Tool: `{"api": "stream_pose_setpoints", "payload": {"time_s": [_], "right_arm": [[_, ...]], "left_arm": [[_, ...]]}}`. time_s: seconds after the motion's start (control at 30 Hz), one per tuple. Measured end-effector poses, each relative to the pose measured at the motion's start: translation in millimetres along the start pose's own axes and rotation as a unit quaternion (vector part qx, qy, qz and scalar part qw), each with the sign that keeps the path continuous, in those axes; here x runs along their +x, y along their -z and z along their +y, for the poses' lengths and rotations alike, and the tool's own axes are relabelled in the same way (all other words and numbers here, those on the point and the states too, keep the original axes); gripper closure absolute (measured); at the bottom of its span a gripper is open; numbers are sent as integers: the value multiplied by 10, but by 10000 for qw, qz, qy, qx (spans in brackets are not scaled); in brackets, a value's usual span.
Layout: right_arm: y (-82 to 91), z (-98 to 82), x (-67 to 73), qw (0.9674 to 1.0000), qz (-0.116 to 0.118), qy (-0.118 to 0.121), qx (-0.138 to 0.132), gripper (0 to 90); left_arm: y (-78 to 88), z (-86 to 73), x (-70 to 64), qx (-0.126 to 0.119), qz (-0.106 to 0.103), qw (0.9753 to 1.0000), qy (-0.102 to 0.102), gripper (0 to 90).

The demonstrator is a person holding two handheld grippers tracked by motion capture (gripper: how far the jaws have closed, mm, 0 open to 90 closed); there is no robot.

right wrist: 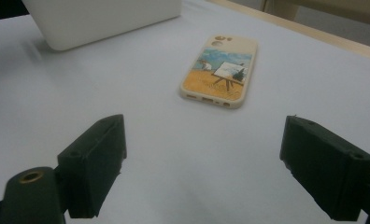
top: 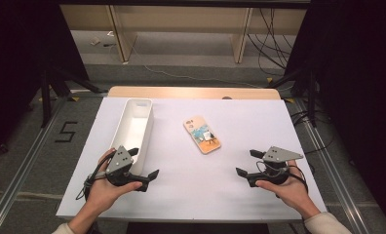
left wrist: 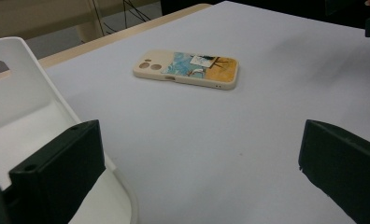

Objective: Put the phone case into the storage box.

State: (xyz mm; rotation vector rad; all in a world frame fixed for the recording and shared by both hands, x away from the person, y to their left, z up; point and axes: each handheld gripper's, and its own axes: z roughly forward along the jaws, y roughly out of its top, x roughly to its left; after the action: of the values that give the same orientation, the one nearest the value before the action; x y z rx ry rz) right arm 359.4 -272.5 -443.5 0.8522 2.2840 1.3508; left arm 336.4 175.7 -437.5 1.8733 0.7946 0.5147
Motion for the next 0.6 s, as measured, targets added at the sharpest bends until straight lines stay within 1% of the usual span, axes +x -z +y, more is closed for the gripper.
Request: {"api": "stream_pose_setpoints", "payload": {"time_s": [0.4,0.47,0.6], "right_arm": [[-12,8,6,10000,-38,-4,36,152],[-35,21,7,9999,-101,-12,50,149],[-81,21,10,9999,-75,-7,116,145]], "left_arm": [[8,-5,-2,-17,17,10000,14,0],[8,-4,-2,-17,20,10000,14,0],[8,-4,-2,-19,27,10000,15,0]]}}
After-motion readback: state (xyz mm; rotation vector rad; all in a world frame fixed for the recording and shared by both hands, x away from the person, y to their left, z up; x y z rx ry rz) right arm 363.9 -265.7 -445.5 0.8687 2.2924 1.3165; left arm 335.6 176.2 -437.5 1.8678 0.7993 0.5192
